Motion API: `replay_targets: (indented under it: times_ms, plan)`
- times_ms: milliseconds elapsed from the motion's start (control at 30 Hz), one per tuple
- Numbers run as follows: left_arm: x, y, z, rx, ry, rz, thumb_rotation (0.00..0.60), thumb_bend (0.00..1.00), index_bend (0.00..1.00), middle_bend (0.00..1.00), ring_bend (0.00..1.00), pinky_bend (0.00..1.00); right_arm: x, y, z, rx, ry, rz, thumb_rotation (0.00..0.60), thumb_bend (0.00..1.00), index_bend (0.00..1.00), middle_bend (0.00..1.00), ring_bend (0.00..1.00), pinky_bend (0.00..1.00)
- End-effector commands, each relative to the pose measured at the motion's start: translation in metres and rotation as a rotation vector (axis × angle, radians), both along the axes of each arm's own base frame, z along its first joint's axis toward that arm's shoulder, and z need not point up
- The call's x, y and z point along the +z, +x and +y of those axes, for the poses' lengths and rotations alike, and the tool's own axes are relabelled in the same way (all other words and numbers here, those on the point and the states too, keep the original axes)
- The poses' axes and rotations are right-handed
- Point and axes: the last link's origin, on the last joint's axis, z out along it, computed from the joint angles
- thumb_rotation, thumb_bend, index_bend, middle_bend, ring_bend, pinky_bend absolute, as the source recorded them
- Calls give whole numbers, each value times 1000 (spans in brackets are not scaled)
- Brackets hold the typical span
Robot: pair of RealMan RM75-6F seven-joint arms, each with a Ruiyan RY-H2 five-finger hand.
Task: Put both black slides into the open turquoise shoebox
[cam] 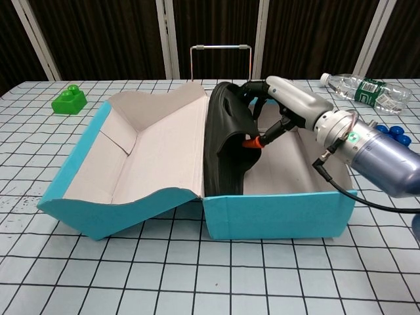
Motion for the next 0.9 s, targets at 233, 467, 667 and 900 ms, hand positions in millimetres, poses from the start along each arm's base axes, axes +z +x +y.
replay_targets:
  times_ms: [233,467,667,900]
  plan:
    - [2,0,-1,0,4,-4,600,258,145,0,9,128,-10,3,-2,-12,27,50,600,409,648,473,352,129]
    - [3,0,-2,0,3,-4,600,258,145,0,9,128,-15,4,-4,-28,41,101,600,409,648,473,346,106]
    - [3,1,-2,1,-1,-3,600,258,145,0,9,128,-18,5,-6,-41,44,158,600,409,648,474,341,83]
    - [3,1,-3,2,-3,-3,600,258,145,0,9,128,-18,7,-7,-62,54,189,600,409,648,473,337,71]
